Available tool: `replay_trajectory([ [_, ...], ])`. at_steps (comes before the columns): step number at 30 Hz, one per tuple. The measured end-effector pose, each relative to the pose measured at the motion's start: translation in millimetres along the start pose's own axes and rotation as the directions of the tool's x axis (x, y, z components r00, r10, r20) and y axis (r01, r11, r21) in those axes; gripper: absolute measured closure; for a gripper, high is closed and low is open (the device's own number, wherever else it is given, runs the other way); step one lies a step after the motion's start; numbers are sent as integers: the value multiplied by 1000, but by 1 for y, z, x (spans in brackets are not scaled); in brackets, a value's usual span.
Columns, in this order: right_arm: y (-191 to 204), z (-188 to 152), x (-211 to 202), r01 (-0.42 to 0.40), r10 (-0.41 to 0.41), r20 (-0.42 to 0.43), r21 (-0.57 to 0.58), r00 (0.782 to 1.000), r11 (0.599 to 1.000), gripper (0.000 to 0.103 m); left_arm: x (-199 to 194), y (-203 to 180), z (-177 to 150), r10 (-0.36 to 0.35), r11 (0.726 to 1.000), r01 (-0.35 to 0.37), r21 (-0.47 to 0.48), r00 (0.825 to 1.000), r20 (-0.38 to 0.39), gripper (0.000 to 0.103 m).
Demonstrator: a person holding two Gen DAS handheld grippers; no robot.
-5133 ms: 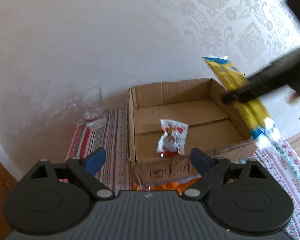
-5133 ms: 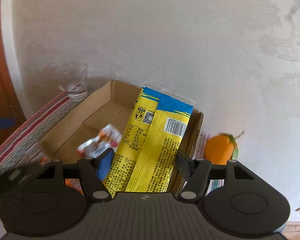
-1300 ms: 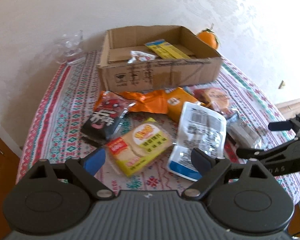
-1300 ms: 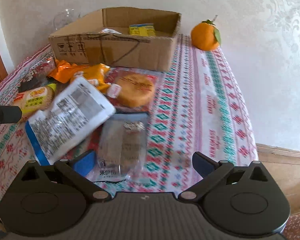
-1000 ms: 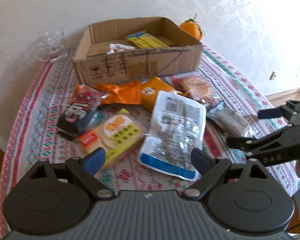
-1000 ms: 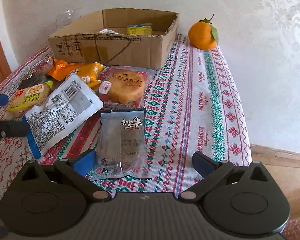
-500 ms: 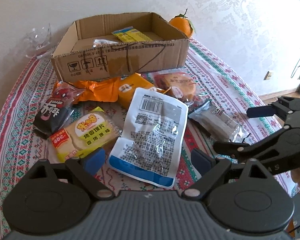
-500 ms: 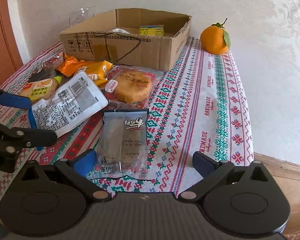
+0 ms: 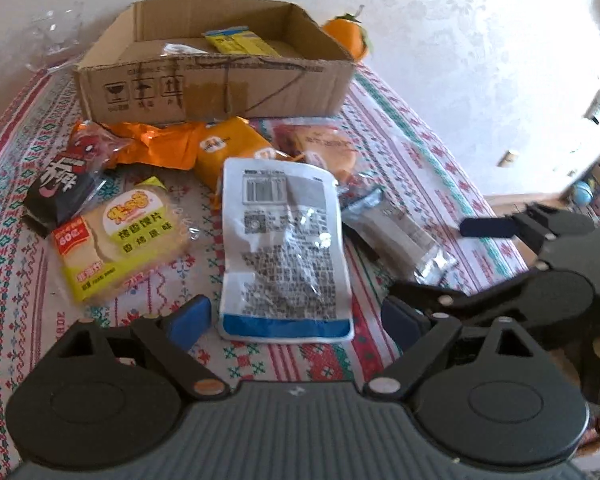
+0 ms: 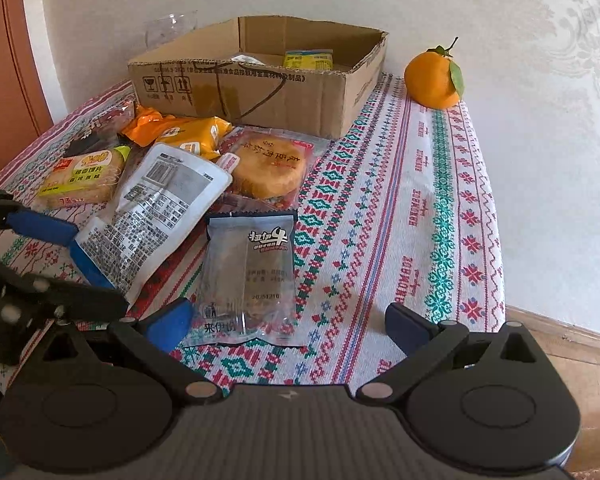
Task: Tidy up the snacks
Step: 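Grasp the white-blue packet with the left gripper while the right grasps the clear packet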
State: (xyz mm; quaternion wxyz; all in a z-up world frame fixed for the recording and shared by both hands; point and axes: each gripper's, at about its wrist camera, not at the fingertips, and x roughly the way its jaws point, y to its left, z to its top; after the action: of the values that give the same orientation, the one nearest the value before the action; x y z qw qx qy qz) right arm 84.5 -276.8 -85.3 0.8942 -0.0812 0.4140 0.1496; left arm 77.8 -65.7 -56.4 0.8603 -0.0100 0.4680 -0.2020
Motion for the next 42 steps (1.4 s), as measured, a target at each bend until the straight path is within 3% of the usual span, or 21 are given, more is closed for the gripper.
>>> replay_trajectory([
  [5, -1, -4, -4, -5, 5, -6, -7, 1000, 1000, 0, 12, -8, 7, 83, 996, -83, 21, 996, 18, 11],
  [10, 1, -7, -8, -6, 6, -8, -9, 1000, 1000, 0, 28, -28, 10, 206, 977, -209, 51, 977, 51, 11],
  [16, 0, -8, -8, -8, 8, -2, -9, 1000, 1000, 0, 28, -37, 5, 230, 973, -231, 9, 970, 80, 15],
  [18, 1, -8, -8, -9, 9, 3, -11, 1000, 1000, 0, 27, -40, 5, 231, 973, -232, 6, 969, 92, 29],
  [27, 4, -6, -3, -24, 25, 31, -34, 999, 999, 0, 7, -39, -2, 219, 975, -220, -6, 969, 111, 29],
  [30, 8, 0, 0, -47, 50, 48, -62, 998, 997, 8, 0, -38, -2, 224, 975, -223, -17, 967, 123, 29],
  [37, 16, 11, 1, -65, 71, 56, -100, 996, 993, 41, -8, -24, 0, 222, 974, -216, -64, 968, 118, 29],
  [42, 19, 13, 0, -46, 51, 47, -90, 998, 995, 51, -10, -19, 5, 201, 979, -195, -66, 972, 117, 29],
])
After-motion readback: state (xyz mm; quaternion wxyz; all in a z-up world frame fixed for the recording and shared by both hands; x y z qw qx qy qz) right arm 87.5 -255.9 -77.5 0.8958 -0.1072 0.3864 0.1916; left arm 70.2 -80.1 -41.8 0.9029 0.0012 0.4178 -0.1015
